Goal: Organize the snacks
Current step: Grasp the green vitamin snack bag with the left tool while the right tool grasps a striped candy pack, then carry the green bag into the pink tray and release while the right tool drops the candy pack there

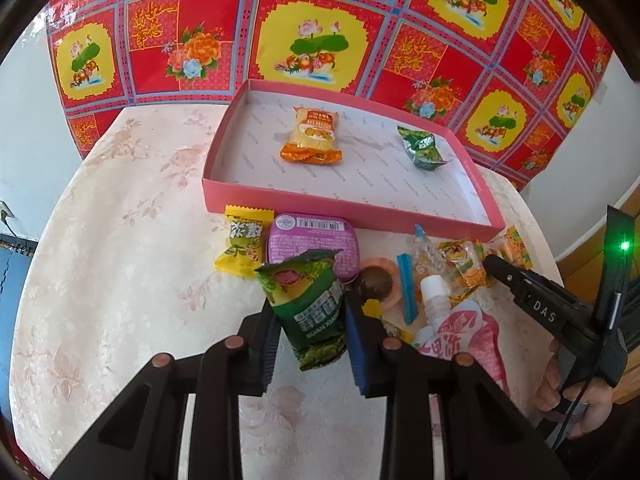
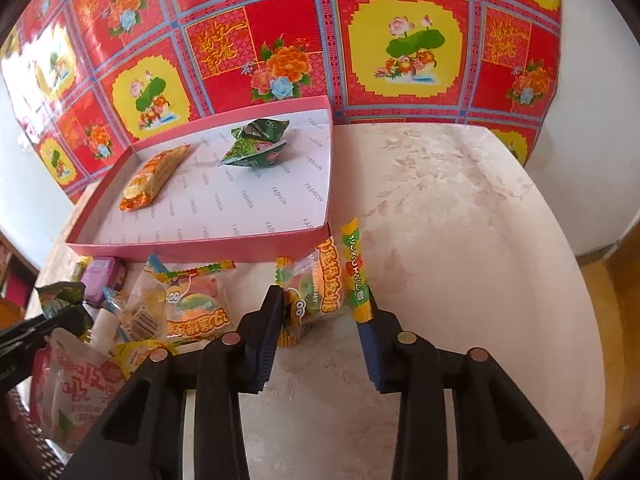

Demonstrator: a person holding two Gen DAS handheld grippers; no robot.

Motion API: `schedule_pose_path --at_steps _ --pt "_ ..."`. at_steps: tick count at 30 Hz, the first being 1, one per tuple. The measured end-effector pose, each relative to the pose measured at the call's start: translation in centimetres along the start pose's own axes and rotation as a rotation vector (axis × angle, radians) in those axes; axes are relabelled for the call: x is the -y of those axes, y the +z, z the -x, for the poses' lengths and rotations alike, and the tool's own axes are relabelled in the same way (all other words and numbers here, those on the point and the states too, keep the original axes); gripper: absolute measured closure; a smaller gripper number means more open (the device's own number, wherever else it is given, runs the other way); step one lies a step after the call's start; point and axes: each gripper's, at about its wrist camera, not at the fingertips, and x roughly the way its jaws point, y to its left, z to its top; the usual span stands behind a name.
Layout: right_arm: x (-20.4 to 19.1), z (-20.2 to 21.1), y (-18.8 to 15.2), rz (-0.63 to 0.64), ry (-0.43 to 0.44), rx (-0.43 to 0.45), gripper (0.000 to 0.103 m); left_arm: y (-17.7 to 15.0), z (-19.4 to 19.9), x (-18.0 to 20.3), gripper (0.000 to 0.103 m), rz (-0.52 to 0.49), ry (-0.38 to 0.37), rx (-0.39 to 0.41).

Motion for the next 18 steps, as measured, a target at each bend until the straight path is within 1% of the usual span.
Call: schedule_pose_path --at_steps 3,5,6,10,18 --pt "0.0 0.3 -0.4 -0.009 0.018 0.000 0.068 -0.3 0.4 -0.1 0.072 -0.007 -0.004 0.009" --pt "0.0 0.7 -0.6 -0.017 0.032 0.008 0.071 -0.5 0.8 -0.1 0.072 -0.016 -0.005 0.016" --pt "0.0 1.1 -0.6 -0.016 0.037 0.015 0.077 -0.5 0.9 -0.1 0.072 -0.018 -0.004 0.019" --pt "-0.6 2.2 -0.8 0.001 0.048 0.042 0.080 -0.7 1.6 -0.3 0.072 -0.018 -0.002 0.032" --pt "-0.8 3.7 -1.3 -0.002 0.058 0.064 0.082 -0.9 2.7 -0.7 0.072 -0.011 -0.019 0.058"
